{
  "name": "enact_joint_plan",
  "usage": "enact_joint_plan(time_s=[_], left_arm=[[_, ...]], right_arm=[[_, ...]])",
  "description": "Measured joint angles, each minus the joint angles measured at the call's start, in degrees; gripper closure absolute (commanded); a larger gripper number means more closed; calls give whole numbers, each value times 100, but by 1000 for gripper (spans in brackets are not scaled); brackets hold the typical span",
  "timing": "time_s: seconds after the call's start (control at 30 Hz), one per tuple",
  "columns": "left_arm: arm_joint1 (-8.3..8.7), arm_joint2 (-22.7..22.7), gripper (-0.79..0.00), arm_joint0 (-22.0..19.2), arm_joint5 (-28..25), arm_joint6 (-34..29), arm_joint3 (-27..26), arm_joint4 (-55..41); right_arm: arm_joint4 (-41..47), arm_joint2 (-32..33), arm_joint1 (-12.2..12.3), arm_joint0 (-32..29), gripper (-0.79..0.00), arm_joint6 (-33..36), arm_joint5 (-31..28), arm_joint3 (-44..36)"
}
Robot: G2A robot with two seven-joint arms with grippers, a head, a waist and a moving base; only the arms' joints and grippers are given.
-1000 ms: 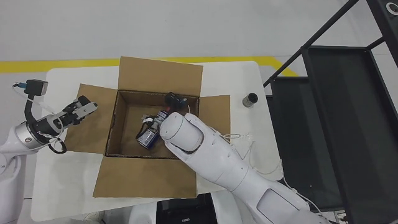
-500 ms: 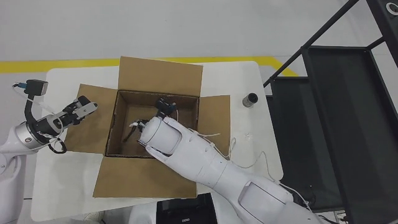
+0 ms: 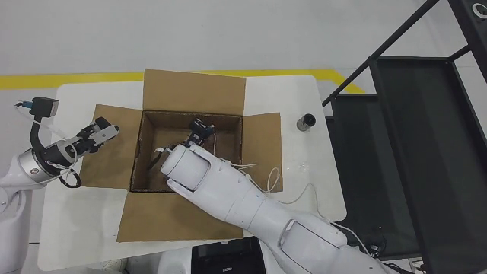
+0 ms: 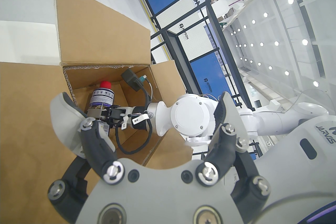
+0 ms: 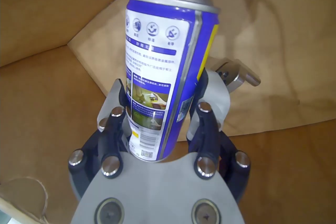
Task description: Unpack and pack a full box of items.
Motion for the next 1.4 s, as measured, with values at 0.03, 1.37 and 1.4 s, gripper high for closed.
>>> enact_joint_plan(time_s=[0.03,1.37,1.4], left_arm=[[0,0,-785,0,0,0,0,0],[0,0,-785,0,0,0,0,0],[0,0,-785,0,0,0,0,0]], right_arm=[[11,-19,-12,0,0,-44,0,13],[-5330,579,1647,-2506,0,2465,-771,-6302],[-5453,706,1697,-2594,0,2532,-928,-6416]])
